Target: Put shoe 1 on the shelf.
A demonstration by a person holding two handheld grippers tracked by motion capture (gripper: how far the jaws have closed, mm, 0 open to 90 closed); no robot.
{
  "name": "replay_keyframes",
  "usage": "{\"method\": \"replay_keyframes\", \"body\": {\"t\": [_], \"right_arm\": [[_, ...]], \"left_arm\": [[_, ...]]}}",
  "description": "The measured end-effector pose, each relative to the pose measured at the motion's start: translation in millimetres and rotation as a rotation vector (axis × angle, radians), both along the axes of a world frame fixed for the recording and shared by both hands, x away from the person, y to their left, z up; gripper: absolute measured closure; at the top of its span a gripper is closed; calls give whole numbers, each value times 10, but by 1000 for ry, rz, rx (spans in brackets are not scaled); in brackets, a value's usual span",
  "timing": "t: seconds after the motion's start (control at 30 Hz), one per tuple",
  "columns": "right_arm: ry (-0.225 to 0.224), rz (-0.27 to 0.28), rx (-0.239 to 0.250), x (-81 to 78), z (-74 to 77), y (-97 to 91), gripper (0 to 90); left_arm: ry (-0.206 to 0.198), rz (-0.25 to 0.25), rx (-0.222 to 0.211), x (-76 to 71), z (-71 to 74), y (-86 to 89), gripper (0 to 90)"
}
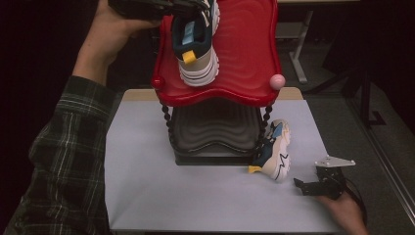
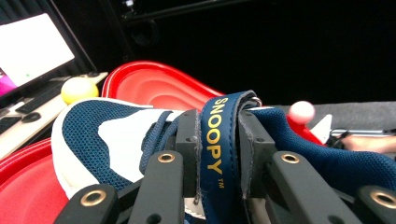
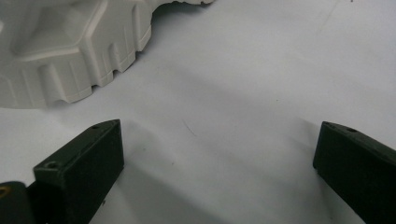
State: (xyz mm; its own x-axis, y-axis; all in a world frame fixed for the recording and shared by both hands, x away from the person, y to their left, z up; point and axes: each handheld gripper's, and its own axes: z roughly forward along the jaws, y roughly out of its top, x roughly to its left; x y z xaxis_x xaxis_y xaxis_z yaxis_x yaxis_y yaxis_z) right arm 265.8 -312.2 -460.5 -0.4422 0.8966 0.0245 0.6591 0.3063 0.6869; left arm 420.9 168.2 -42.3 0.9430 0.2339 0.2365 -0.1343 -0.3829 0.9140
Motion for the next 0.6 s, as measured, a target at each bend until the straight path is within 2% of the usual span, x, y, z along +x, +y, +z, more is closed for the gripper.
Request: {"method": "replay_keyframes", "body": {"t": [0.27, 0.47, 0.6], "right_arm": [[0, 0, 0, 0, 0, -1, 13], [1, -1, 0, -1, 1, 1, 13], [1, -1, 0, 0, 1, 1, 13]], "left_arm": [[-17, 7, 59, 71, -94, -163, 729], [-29, 12, 63, 69, -110, -208, 726], [-54, 23, 80, 83, -92, -238, 726]]}}
